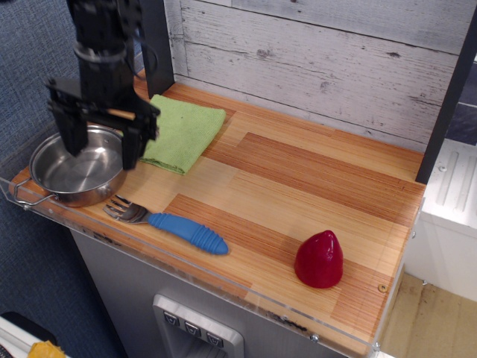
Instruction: Move sauce pot to the right of the green cloth
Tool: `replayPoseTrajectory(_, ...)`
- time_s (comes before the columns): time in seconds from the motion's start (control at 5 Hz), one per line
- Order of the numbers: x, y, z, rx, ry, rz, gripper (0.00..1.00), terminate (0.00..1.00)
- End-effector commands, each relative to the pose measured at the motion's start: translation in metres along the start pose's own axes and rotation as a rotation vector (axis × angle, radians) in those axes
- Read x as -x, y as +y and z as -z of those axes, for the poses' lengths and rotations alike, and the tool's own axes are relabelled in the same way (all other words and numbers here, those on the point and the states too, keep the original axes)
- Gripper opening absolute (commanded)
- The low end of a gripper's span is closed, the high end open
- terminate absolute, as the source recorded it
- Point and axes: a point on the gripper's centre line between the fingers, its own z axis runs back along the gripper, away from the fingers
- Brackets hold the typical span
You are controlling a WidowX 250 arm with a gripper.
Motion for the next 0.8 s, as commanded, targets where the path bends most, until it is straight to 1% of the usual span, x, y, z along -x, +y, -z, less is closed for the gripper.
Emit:
replayPoseTrajectory(0.0,-0.001,-0.001,0.016,0.013,-0.056,0.008,1.00,0.00)
replayPoseTrajectory(0.2,-0.003,-0.002,0.028,0.015,-0.035,0.018,1.00,0.00)
replayPoseTrajectory(0.4,-0.006,-0.003,0.036,0.011,-0.058,0.024,1.00,0.00)
replayPoseTrajectory(0.6,-0.008,-0.003,0.037,0.003,-0.091,0.021,1.00,0.00)
